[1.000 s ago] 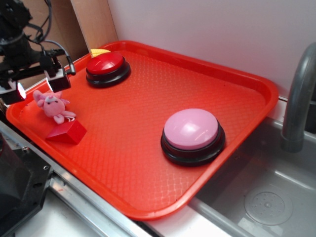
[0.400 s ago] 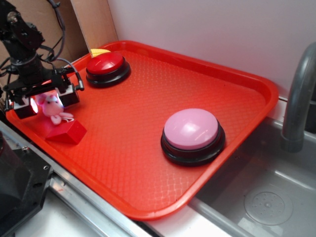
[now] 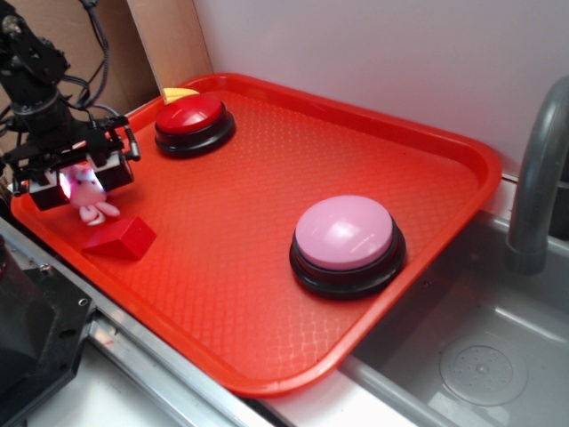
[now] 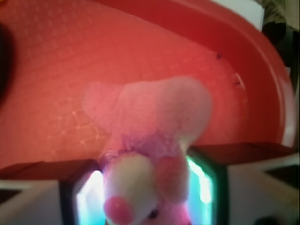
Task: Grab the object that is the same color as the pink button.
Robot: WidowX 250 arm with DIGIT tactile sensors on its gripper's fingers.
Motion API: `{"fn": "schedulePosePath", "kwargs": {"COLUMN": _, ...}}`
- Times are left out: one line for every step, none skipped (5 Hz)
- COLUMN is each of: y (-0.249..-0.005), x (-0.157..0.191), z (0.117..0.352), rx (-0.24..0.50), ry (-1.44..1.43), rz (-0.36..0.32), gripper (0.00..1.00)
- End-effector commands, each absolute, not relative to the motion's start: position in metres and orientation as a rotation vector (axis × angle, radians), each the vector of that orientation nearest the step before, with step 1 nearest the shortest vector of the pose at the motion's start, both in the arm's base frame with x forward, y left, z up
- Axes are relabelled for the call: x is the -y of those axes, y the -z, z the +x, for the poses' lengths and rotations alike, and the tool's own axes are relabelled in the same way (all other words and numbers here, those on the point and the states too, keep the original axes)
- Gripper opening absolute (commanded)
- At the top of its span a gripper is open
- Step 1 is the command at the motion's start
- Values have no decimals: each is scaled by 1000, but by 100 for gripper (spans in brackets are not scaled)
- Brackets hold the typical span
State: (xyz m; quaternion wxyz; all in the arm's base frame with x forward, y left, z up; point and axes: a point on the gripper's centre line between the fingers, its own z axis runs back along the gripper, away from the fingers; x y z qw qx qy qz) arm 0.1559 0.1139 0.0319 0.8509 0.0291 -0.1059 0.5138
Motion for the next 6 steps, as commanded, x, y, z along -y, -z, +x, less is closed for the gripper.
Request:
{"fn": "schedulePosePath", "kwargs": {"y": -72, "x": -94, "z": 173, "rx": 232, "ry": -815, "rz": 77, "gripper": 0}}
{"fn": "schedulePosePath", "kwargs": {"y": -107, "x": -56, "z": 184, "rx": 207, "ry": -584, "rz": 50, "gripper": 0}}
{"fn": "schedulePosePath", "kwargs": {"y": -134, "x": -28, "z": 188, "rx": 161, "ry": -383, "rz": 0, "gripper": 0}}
{"fn": "schedulePosePath", "kwargs": {"y": -154, "x": -3, "z": 188, "rx": 160, "ry": -233, "rz": -22, "gripper": 0}}
{"fn": "schedulePosePath", "kwargs": {"y": -163, "x": 12, "z": 187, "rx": 158, "ry": -126, "rz": -39, "gripper": 0}}
{"fn": "schedulePosePath", "kwargs": {"y": -167, "x": 26, "z": 184, "rx": 200, "ry": -37, "rz": -48, "gripper": 0}}
